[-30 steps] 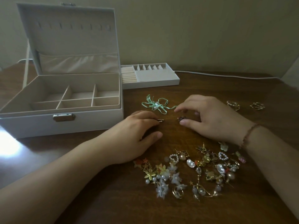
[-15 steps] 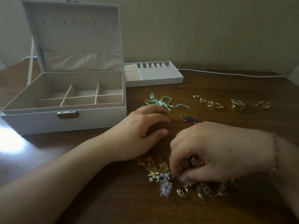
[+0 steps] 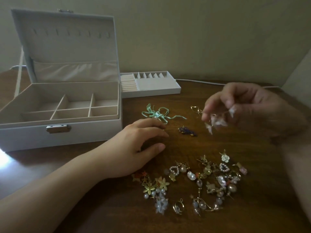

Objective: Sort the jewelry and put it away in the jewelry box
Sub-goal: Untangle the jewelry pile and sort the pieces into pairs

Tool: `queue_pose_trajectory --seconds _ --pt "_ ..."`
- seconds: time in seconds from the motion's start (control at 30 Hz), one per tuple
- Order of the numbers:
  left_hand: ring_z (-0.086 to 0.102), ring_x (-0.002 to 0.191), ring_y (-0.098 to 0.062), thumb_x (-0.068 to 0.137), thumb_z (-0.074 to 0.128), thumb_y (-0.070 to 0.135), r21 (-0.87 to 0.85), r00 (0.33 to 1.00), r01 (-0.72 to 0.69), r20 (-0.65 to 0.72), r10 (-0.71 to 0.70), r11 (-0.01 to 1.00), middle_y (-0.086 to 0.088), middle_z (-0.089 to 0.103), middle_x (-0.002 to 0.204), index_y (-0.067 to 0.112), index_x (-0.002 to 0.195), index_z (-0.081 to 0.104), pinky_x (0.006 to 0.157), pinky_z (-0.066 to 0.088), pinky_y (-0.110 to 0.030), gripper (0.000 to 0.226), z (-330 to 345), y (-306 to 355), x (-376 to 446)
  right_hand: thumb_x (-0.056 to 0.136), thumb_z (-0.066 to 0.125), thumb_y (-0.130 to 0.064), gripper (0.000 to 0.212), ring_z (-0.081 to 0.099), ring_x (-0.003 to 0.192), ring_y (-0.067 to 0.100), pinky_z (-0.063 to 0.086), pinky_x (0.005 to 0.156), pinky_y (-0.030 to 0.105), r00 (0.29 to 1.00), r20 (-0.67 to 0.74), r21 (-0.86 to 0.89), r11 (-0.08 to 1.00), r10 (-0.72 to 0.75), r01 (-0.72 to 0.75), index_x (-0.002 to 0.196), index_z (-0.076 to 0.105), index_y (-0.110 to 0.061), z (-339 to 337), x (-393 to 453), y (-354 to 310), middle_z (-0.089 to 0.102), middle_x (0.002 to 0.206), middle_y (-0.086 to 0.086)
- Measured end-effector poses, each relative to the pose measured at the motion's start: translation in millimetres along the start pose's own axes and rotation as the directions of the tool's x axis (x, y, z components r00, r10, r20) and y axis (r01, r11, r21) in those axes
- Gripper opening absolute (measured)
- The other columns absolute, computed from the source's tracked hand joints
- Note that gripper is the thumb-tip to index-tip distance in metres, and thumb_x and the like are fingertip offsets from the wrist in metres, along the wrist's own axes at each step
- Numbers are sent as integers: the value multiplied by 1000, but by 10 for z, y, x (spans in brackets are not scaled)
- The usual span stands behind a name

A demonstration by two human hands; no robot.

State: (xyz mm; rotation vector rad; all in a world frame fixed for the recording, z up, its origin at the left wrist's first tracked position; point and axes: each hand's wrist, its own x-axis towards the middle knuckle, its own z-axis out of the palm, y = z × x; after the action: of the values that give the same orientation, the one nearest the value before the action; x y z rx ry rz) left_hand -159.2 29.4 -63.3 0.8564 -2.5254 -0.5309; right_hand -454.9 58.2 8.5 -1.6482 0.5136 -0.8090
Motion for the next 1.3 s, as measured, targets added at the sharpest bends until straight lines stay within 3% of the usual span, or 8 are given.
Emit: queue_pose_trajectory --seconds 0.13,0.23,0.33,0.5,0.77,1.03,1.2,1.3 --pt "44 130 8 93 48 54 -18 1000 -19 9 19 1000 30 43 141 40 127 62 104 46 -19 39 -6 10 -16 92 47 -11 14 67 84 21 50 55 25 906 -420 227 973 49 52 86 59 -16 -368 -83 180 67 99 8" --pt "50 129 0 93 60 47 -88 996 -74 46 78 993 26 46 138 36 117 69 100 49 -25 28 -46 31 -23 87 57 -10 7 61 63 16 44 43 20 765 -588 44 955 262 -293 83 62 -13 -518 -93 325 63 81 10" --pt "60 111 -17 85 77 39 -211 972 -157 137 189 965 15 55 119 33 104 73 87 53 -33 20 -120 89 -61 87 65 -7 7 60 57 11 44 42 19 678 -618 -193 759 398 -621 86 67 -13 -490 -70 401 68 75 8" --pt "53 99 -21 71 83 46 -330 913 -175 297 279 927 11 53 101 31 94 76 86 38 -33 27 -221 233 -71 85 71 -25 11 58 79 3 42 62 21 679 -676 -645 214 287 -733 83 64 -34 -207 125 355 62 90 -13" --pt "44 109 -16 69 88 45 -214 872 -227 390 296 950 22 45 101 42 97 77 96 29 -33 30 -210 313 -78 86 69 -40 22 57 94 13 53 80 35 677 -705 -686 41 211 -727 106 60 -35 53 231 267 62 102 -8" --pt "45 112 -14 82 81 30 -199 869 -247 387 307 948 21 52 101 32 88 79 97 28 -27 6 -162 322 -88 87 64 -43 8 58 74 6 45 59 26 767 -614 -789 162 -185 -593 88 66 -35 187 241 216 66 84 -14" --pt "53 98 -8 76 81 31 -579 970 -207 -18 241 789 9 57 91 26 84 78 90 43 -27 10 -166 329 -59 91 47 -51 42 68 84 13 54 67 25 918 -393 -488 835 52 -256 99 70 -17 492 325 171 73 93 -1" --pt "55 92 -11 68 83 31 -691 957 -232 -287 35 685 10 56 87 29 76 79 81 51 -26 9 -132 303 -36 85 39 -57 63 67 103 30 55 81 42 962 -174 -91 969 212 -230 123 59 -11 713 372 235 70 112 13"
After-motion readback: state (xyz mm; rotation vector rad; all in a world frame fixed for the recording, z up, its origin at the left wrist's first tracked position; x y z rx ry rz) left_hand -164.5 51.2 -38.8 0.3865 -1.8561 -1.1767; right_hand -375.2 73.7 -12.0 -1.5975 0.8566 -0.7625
